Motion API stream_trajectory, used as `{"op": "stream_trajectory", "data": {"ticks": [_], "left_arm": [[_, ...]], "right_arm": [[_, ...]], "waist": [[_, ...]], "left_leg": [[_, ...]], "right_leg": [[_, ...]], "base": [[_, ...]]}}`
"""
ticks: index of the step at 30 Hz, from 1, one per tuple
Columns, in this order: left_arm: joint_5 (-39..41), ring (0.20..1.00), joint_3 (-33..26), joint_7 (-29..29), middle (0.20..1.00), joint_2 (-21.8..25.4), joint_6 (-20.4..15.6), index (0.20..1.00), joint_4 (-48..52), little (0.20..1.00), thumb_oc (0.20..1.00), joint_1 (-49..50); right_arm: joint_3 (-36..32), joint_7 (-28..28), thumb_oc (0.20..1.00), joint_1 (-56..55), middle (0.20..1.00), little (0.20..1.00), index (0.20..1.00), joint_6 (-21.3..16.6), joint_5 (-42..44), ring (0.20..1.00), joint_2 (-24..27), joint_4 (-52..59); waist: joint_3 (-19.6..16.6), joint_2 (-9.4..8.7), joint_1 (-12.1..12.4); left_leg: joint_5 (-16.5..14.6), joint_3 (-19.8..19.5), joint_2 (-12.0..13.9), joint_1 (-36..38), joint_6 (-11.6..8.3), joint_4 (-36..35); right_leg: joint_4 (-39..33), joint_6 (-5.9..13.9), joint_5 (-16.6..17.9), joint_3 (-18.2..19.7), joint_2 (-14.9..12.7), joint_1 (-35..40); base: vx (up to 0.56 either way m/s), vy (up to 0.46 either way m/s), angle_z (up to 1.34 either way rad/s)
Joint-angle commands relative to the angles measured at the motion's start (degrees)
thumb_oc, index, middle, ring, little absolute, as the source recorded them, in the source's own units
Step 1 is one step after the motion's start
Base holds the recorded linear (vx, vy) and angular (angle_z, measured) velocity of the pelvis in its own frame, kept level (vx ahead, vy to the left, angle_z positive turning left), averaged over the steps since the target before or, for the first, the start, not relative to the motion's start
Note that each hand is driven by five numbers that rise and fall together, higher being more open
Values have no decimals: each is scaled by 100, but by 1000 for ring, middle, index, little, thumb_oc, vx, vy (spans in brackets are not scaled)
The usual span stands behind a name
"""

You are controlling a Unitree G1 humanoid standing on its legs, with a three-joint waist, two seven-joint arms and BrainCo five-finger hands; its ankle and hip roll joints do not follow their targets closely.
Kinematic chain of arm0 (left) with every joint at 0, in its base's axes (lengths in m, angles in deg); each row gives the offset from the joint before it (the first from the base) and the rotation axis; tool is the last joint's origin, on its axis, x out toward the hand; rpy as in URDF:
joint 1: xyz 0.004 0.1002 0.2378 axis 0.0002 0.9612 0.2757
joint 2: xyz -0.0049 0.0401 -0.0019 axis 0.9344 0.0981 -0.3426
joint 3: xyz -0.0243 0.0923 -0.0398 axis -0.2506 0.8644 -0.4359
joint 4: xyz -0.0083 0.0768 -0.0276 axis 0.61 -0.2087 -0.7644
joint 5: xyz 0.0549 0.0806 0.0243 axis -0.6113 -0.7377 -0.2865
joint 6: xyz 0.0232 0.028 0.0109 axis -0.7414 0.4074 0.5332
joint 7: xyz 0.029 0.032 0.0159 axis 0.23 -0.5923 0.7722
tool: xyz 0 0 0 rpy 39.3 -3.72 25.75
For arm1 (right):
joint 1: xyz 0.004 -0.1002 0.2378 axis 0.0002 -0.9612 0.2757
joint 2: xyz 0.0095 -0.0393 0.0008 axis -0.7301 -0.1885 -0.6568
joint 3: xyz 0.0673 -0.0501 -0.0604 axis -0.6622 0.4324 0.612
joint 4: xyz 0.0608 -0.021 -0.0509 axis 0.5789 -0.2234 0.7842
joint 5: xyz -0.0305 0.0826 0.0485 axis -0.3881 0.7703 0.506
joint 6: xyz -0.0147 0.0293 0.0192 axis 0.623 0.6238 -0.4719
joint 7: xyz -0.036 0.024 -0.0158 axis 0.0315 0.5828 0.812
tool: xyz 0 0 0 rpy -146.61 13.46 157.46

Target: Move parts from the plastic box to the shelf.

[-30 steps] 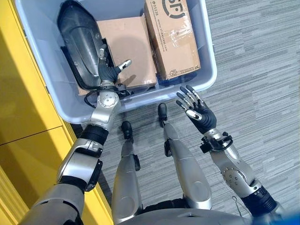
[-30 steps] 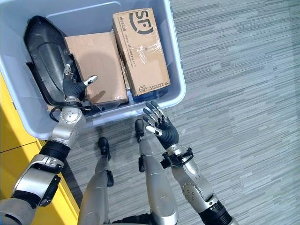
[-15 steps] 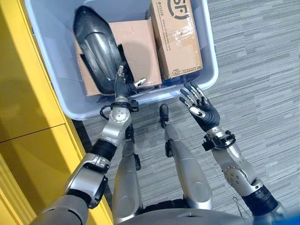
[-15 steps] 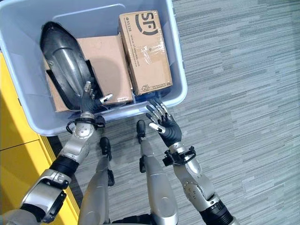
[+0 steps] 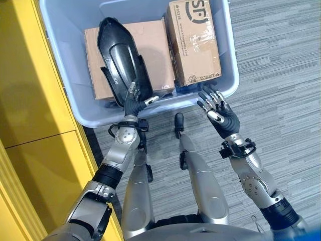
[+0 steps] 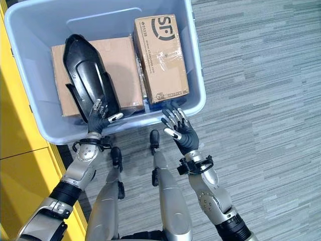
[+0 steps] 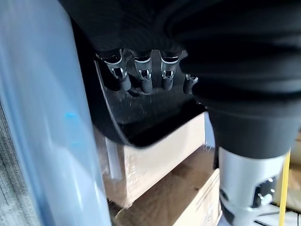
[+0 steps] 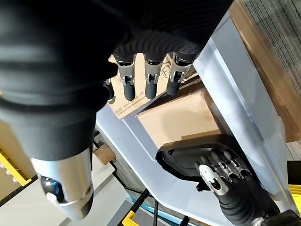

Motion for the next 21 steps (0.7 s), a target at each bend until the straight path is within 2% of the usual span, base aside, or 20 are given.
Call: {"op": "stream_trajectory", "data": {"ticks": [1,7,21], "left_arm": [[250,1000,-37,-117,1000,7,-125,1000,155,1000,1000,539],[216,1000,-656,-48,1000,269,-421,1000,1883,1000,1000,1046],[-138,1000,-919,492,1000,119,-535,1000,2195,1000,1000,1000]], "right_arm": [[-206,-1,1000,-191,1000,1000,1000,-247,-181,1000,1,391],[-321,32,1000,-75,1000,1000,1000,-277,-300,1000,-21,398],[-259,144,1000,20,1000,1000,1000,-327,-359,1000,-18,469]], "waist": [[-269,125,-30],[-276,180,142],[-210,121,191]], "left_leg": [[-246,-38,338,20,36,385],[-255,-96,292,-5,51,380],[-245,-118,297,-96,55,406]], "right_leg": [[914,767,-1107,-75,-655,83],[893,775,-1118,-144,-692,155],[905,765,-1126,-149,-679,95]], "base": [[0,0,0],[-7,0,3],[-1,-1,1]]}}
